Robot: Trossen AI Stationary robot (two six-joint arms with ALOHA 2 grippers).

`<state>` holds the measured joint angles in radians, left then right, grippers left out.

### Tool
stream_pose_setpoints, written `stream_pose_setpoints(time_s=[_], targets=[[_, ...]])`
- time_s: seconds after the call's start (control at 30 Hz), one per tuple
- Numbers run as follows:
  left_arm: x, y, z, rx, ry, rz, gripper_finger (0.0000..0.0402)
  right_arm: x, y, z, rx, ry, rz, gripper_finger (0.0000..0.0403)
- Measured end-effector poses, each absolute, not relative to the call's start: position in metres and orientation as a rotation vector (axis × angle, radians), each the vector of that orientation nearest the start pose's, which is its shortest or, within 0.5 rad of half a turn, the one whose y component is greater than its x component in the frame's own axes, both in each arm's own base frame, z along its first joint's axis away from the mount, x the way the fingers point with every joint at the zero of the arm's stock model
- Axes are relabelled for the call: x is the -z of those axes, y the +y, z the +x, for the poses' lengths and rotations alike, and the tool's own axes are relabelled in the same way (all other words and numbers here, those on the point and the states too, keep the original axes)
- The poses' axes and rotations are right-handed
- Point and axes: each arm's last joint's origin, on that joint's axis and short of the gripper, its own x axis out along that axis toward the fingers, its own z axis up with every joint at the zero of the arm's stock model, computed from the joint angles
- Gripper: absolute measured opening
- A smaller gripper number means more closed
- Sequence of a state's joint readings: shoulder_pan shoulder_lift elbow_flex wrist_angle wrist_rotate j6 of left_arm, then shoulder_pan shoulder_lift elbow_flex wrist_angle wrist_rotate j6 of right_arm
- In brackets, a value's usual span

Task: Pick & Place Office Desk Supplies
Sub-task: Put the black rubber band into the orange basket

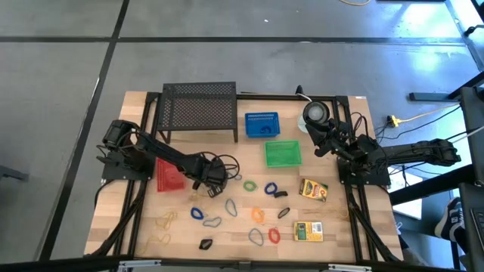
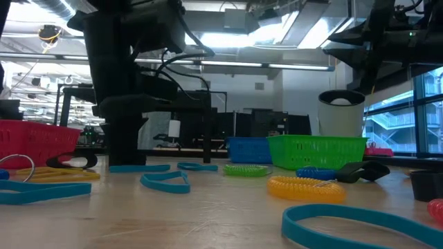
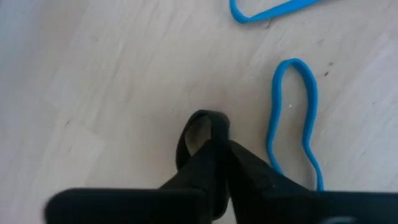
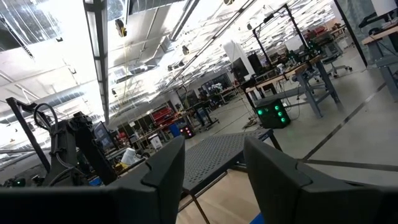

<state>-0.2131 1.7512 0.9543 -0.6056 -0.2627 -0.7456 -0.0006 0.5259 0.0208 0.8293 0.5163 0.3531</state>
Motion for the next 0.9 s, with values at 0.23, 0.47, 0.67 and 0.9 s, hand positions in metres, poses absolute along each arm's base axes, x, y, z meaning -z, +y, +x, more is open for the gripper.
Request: stream_pose_setpoints(time_s=[0.23,0.47,0.67,0.9], targets=[[-0.14,-0.059,0.3,-0.501,1.132,-0.184,0.0005,-0.2,-0.014,0.123,0.452,-0.405,0.426,0.0166],[-0.163,-0.073,0.332,-0.307,0.77,-0.096,0.0005,-0.2,-0.014,0.123,0.452,-0.405,0.426,0.0166],[-0.203,-0.091,0.356,-0.099,0.329,-0.032,0.0004,-0.2,-0.014,0.123,0.452,-0.405,0.426,0.0166],[-0.244,-0.103,0.359,-0.019,-0.071,0.04,0.0004,-0.2,-0.014,0.123,0.452,-0.405,0.426,0.0166]])
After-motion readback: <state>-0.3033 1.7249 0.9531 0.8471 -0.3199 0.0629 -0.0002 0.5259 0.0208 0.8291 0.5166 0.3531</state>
